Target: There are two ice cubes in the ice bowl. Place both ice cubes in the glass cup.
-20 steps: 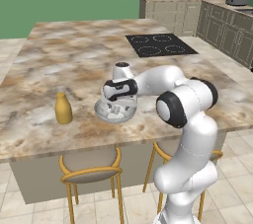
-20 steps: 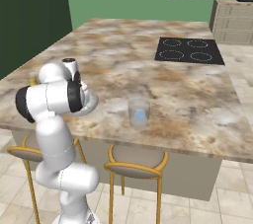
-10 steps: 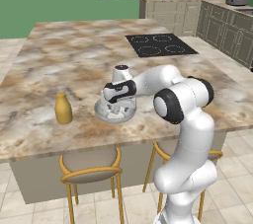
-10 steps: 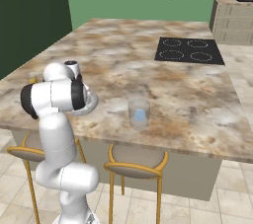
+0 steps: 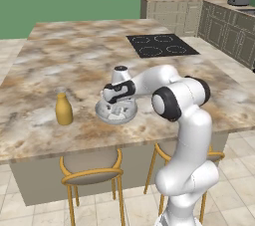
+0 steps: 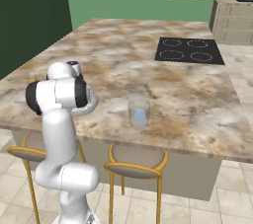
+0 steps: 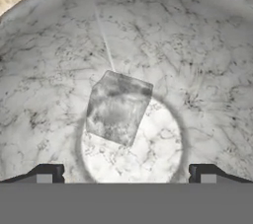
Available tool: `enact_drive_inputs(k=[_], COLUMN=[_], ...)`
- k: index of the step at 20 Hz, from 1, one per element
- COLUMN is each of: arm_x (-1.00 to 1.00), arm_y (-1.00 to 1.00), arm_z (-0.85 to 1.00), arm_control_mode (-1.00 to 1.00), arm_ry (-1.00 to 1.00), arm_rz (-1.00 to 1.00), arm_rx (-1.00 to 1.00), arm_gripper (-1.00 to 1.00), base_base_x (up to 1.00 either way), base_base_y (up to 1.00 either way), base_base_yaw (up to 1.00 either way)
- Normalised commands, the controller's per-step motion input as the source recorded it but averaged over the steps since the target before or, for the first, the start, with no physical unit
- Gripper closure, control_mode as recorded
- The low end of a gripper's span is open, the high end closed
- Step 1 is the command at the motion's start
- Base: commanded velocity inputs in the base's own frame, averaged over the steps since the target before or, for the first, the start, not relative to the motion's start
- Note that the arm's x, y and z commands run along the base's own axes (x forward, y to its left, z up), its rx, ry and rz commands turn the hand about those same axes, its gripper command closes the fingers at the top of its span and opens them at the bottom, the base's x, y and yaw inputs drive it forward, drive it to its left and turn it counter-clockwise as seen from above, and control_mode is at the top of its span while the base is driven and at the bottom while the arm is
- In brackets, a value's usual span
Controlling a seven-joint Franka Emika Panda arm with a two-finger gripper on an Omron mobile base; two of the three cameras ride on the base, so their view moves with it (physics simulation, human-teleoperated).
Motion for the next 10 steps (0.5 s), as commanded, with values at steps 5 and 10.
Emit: enact_drive_inputs(k=[5,10], arm_x=[0.17,0.16], arm_y=[0.03,0.00], arm_z=[-0.26,-0.24], arm_control_mode=[-1.00,-1.00], arm_ry=[-0.01,-0.03], arm_rz=[0.00,0.00], arm_rx=[0.00,0.00], arm_gripper=[-1.00,-1.00], base_base_x=[0.00,0.00], base_base_y=[0.00,0.00], base_base_yaw=[0.00,0.00])
